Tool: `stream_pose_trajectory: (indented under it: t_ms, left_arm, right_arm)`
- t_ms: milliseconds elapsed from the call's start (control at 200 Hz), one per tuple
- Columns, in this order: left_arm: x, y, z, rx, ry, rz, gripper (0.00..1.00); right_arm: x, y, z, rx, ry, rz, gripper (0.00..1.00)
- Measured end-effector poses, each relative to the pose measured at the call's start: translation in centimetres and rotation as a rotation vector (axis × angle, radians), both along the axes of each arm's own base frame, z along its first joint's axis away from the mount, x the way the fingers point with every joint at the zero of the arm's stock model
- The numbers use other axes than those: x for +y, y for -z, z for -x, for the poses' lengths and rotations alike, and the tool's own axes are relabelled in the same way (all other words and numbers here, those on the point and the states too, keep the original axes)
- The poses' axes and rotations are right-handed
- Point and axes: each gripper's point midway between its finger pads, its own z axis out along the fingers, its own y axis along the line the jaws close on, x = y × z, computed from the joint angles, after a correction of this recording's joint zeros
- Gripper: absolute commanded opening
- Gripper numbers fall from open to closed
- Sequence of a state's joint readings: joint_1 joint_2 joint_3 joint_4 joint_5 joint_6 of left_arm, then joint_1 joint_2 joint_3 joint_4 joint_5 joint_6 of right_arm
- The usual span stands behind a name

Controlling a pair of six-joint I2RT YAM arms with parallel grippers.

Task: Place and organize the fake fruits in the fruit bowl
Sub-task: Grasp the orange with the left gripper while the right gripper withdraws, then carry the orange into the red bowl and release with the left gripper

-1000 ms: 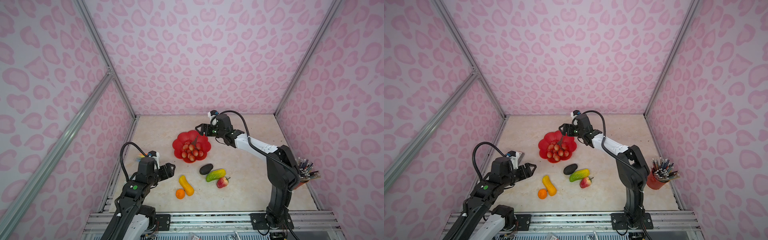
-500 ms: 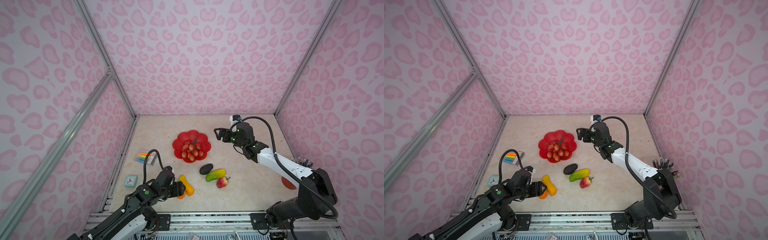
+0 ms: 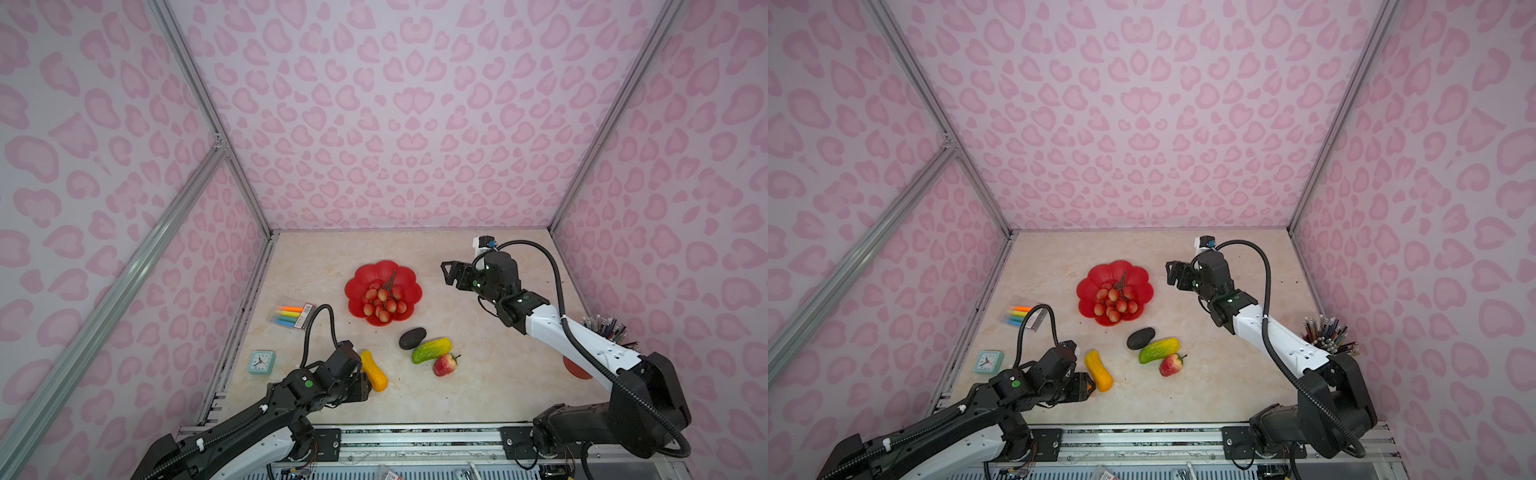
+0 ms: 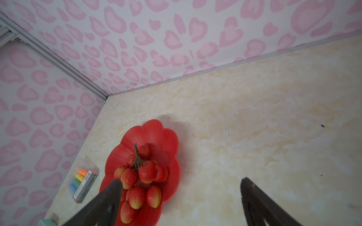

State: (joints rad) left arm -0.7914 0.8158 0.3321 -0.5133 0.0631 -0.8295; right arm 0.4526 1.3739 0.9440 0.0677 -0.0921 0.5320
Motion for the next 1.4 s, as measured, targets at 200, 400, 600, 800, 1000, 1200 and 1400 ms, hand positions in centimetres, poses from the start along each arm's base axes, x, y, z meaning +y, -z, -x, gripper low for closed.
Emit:
stream_pose_trajectory:
  t_ms: [200,400,600,800,1000,1200,1400]
  left_arm:
    - [-0.1,-0.9,-0.2,-0.026,-0.008,0.019,0.44]
    - [-1.7,-9.2,-2.7,-0.170,-0.002,0.103,0.45]
    - [-1.7,-14.7,-6.8,-0.300,-0.030,0.041,0.46]
    - [-1.2,-14.5,-11.9,-0.315,-0.057,-0.053,0.46]
    - [0.1,-12.7,-17.8,-0.313,-0.100,-0.133,0.46]
    - [0.3,-9.3,-21.3,-0.268,-0.111,-0.168,0.47]
    - [-0.7,-5.8,-23.5,-0.200,-0.097,-0.175,0.59]
  right_arm:
    - [-0.7,0.7,0.1,0.013,0.016,0.008,0.94]
    - [-0.9,0.9,0.0,0.023,0.018,0.005,0.94]
    - [-2.2,1.2,0.7,0.044,0.031,0.019,0.94]
    - [-3.6,0.8,2.2,0.043,0.045,0.026,0.94]
    - [-4.8,1.4,4.0,0.053,0.058,0.039,0.94]
    - [-5.7,2.3,5.3,0.066,0.081,0.057,0.94]
    - [-6.2,3.0,5.7,0.085,0.097,0.069,0.93]
